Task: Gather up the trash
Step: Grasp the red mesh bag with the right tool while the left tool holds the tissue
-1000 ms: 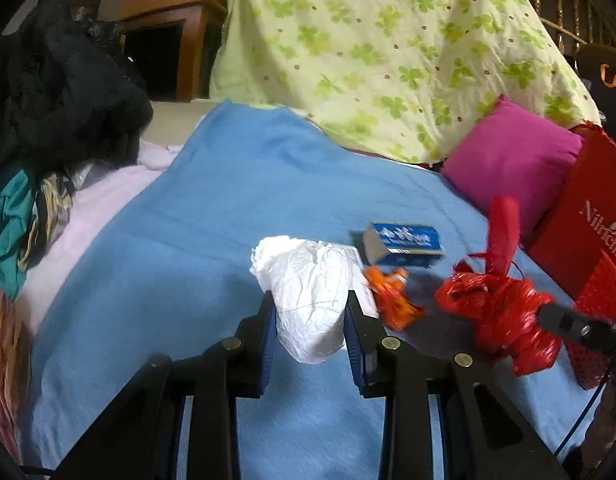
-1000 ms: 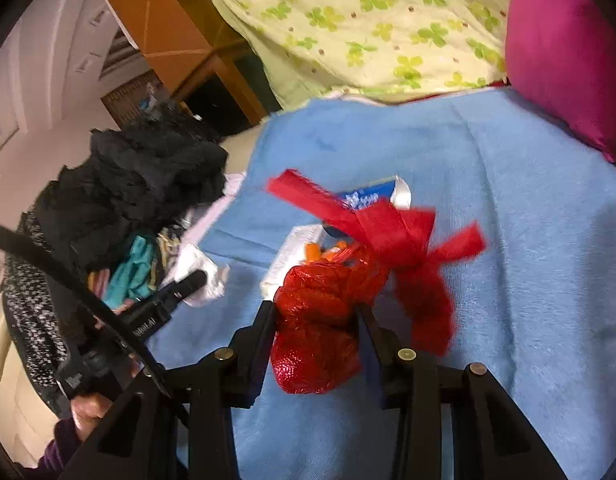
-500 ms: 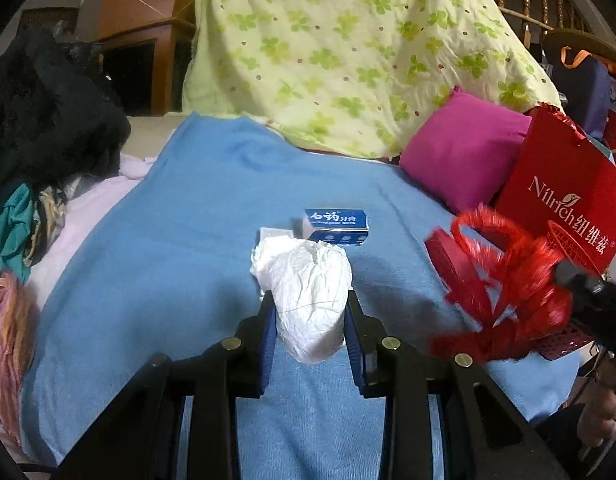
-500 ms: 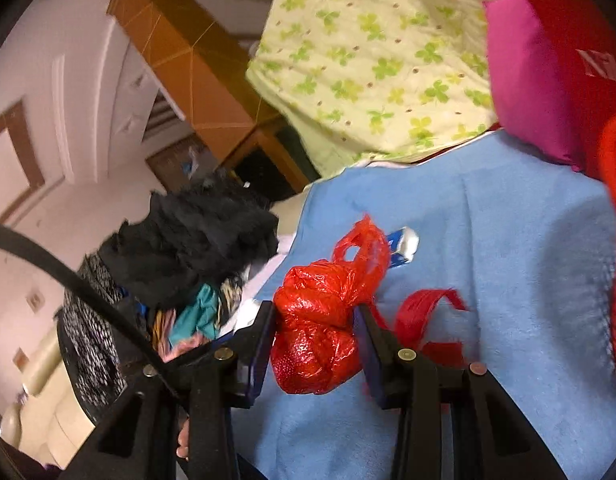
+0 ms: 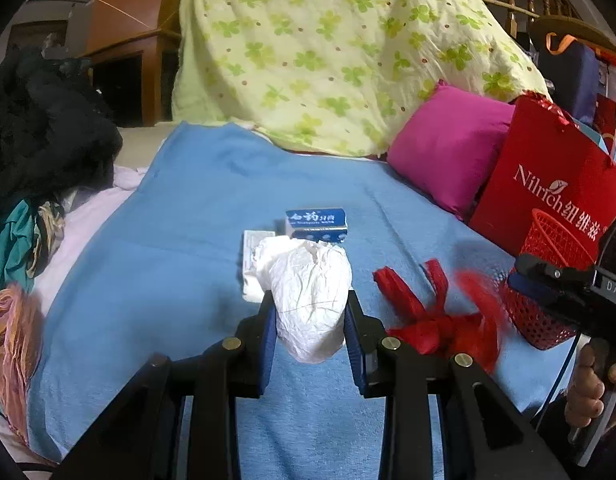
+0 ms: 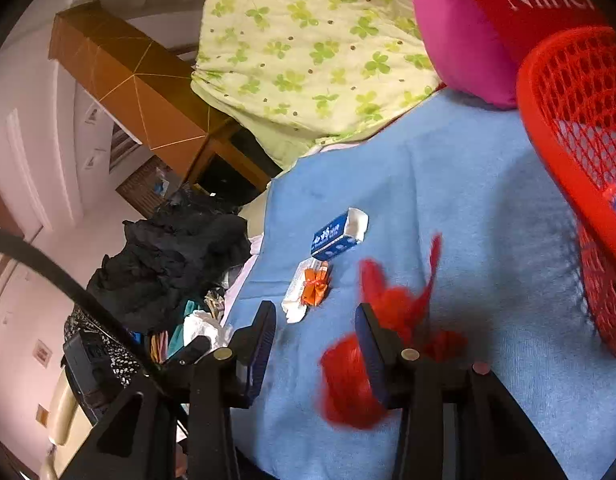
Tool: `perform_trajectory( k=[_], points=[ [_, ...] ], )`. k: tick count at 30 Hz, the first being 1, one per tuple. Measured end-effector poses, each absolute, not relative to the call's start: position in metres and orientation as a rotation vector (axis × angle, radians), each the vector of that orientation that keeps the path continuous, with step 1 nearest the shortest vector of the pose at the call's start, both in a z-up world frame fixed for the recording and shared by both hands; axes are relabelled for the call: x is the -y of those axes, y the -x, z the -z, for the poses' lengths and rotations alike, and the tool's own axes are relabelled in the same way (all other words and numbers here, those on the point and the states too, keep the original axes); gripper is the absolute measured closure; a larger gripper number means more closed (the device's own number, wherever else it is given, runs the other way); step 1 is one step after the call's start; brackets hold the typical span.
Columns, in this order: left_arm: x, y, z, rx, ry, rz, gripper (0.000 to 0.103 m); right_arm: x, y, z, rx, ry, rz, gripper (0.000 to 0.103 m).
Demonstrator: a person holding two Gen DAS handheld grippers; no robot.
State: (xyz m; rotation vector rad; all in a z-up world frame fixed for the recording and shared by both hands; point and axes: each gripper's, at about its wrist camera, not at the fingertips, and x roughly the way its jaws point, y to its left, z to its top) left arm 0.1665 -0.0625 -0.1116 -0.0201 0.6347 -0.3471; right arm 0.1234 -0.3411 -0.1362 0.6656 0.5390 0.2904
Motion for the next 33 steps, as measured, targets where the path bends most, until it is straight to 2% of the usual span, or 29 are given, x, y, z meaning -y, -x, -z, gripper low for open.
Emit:
perform_trajectory(
  k=[3, 6, 14, 18, 20, 21, 24, 25, 26, 33],
  points=[
    [0.065, -0.167, 0.115, -0.647, 0.014, 0.351, 0.07, 0.332, -0.129, 0.135, -0.573, -0.587, -0.239, 0.058],
    [0.064, -0.168, 0.12, -0.657, 0.011, 0.342, 0.07, 0.322, -0.138, 0.141, -0.649, -0.509, -0.187, 0.038],
    [0.064, -0.17, 0.138, -0.704, 0.027, 0.348, 0.07, 0.28, -0.171, 0.178, -0.842, -0.25, -0.106, 0.038],
    [0.062, -0.169, 0.137, -0.703, 0.023, 0.35, 0.07, 0.271, -0.183, 0.184, -0.825, -0.169, -0.063, 0.037],
    [0.061, -0.168, 0.136, -0.7, 0.022, 0.35, 0.07, 0.271, -0.184, 0.186, -0.837, -0.149, -0.033, 0.044],
    [0.06, -0.167, 0.135, -0.699, 0.023, 0.351, 0.07, 0.27, -0.184, 0.186, -0.841, -0.124, -0.009, 0.059],
    [0.061, -0.166, 0.135, -0.696, 0.019, 0.353, 0.07, 0.272, -0.179, 0.18, -0.819, -0.131, -0.014, 0.074],
    [0.061, -0.166, 0.134, -0.695, 0.017, 0.353, 0.07, 0.273, -0.179, 0.178, -0.81, -0.131, -0.016, 0.09],
    [0.062, -0.165, 0.134, -0.695, 0.019, 0.356, 0.07, 0.276, -0.176, 0.174, -0.791, -0.141, -0.017, 0.095],
    [0.073, -0.162, 0.134, -0.698, -0.002, 0.372, 0.07, 0.3, -0.163, 0.154, -0.682, -0.284, -0.047, 0.095]
  ],
)
